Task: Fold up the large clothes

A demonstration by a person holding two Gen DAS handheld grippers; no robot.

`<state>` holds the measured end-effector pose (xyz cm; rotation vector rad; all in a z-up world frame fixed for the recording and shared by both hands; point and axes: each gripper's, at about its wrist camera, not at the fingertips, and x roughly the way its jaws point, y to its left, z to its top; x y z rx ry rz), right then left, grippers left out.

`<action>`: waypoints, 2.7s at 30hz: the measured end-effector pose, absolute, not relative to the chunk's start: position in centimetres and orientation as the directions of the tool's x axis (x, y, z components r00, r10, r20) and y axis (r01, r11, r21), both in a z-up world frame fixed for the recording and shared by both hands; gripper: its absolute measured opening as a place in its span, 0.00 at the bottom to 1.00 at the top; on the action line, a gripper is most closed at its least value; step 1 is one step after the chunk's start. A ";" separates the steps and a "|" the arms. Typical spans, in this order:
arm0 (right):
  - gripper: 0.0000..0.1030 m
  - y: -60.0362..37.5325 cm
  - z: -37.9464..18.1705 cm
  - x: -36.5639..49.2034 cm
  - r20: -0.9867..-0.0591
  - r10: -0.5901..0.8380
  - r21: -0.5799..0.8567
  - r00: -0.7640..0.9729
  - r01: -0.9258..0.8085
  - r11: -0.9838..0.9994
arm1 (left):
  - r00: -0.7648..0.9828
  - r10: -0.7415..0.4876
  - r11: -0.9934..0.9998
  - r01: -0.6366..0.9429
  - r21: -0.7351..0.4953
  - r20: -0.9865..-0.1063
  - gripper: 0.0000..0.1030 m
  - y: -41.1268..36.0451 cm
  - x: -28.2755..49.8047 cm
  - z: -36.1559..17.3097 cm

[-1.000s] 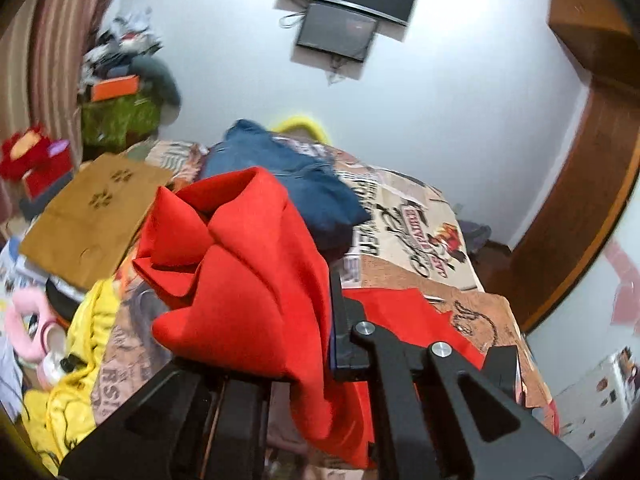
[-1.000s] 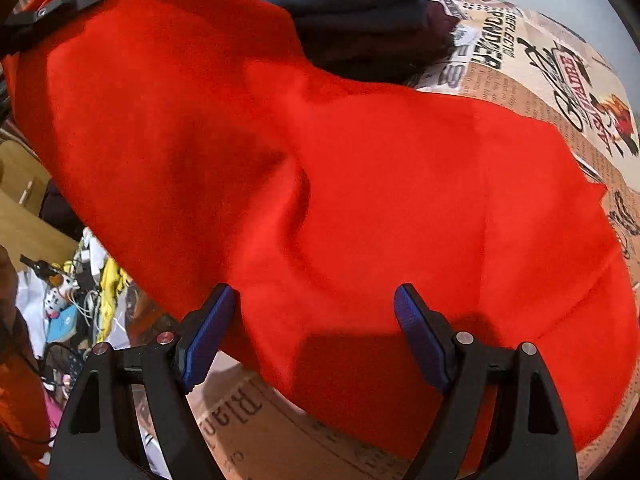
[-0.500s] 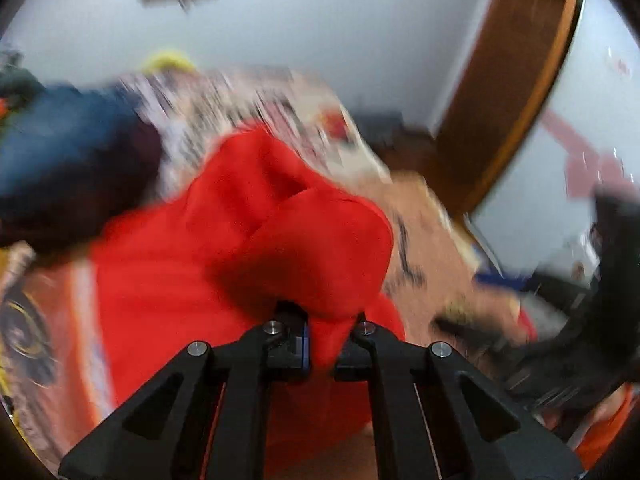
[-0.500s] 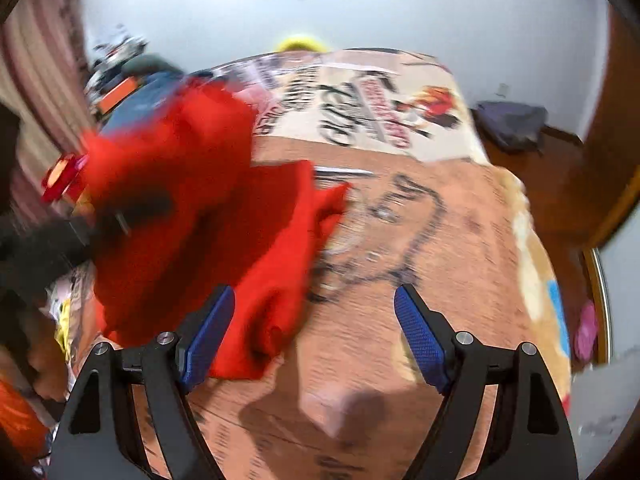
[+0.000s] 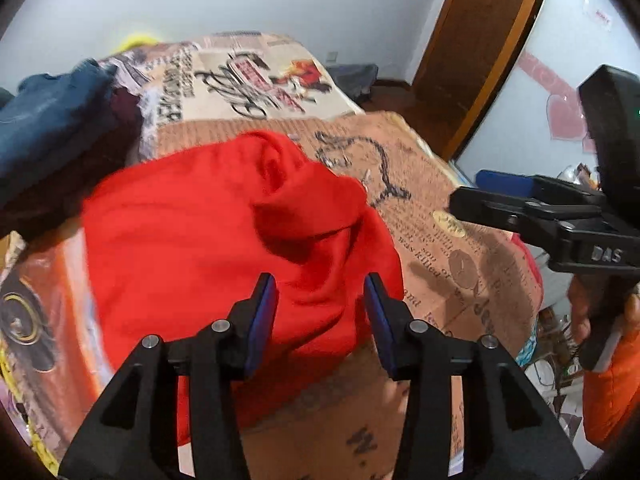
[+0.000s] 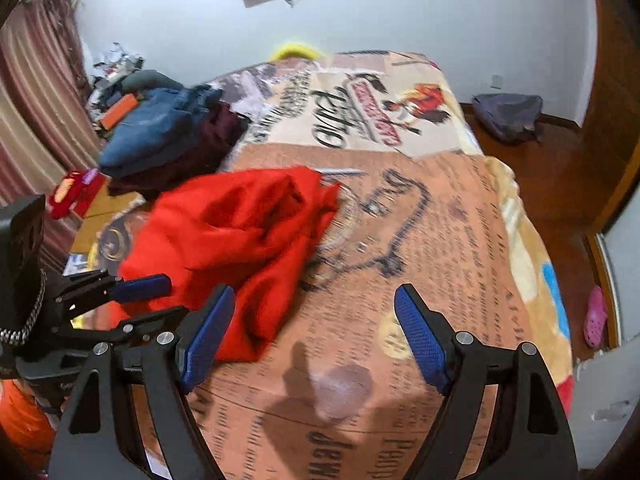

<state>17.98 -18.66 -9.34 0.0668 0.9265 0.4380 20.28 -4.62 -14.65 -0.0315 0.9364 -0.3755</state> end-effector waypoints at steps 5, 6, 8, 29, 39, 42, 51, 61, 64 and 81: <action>0.77 -15.4 -8.1 18.4 -0.731 0.465 0.266 0.500 -0.418 0.868 | 0.647 -0.227 0.972 0.195 -0.130 -0.728 0.60 -0.1 19.8 -12.5; 0.77 -14.6 -8.2 18.5 -0.732 0.470 0.262 0.493 -0.433 0.863 | 0.663 -0.184 0.982 0.153 -0.110 -0.726 0.62 1.2 20.0 -12.4; 0.77 -13.1 -8.7 18.7 -0.741 0.481 0.260 0.469 -0.460 0.849 | 0.660 -0.127 0.992 0.082 -0.097 -0.740 0.62 3.2 20.6 -13.1; 0.16 -9.3 -12.8 22.3 -0.778 0.429 0.247 0.458 -0.405 0.880 | 0.572 -0.178 0.973 -0.017 -0.228 -0.801 0.81 6.5 21.1 -21.8; 0.10 -12.6 -9.7 18.7 -0.697 0.492 0.301 0.521 -0.410 0.861 | 0.561 -0.196 0.972 0.002 -0.235 -0.805 0.85 6.7 20.8 -21.3; 0.10 -13.6 -10.9 18.2 -0.718 0.482 0.314 0.502 -0.384 0.868 | 0.549 -0.221 0.966 0.012 -0.257 -0.806 0.86 6.7 20.5 -21.6; 0.11 -17.2 -13.8 17.9 -0.749 0.458 0.370 0.479 -0.270 0.889 | 0.560 -0.163 0.986 0.055 -0.160 -0.812 0.89 5.2 19.9 -21.5; 0.12 -19.7 -9.8 17.3 -0.745 0.344 0.233 0.571 -0.259 0.937 | 0.573 -0.107 0.994 0.060 -0.089 -0.813 0.89 4.3 19.6 -21.7; 0.13 -18.3 -7.8 17.1 -0.721 0.385 0.228 0.576 -0.327 0.917 | 0.572 -0.107 0.994 0.057 -0.091 -0.813 0.89 4.3 19.6 -21.7; 0.63 -17.3 -15.2 21.8 -0.846 0.357 0.236 0.397 -0.321 0.917 | 0.566 -0.111 0.994 0.055 -0.097 -0.817 0.89 4.2 18.8 -21.4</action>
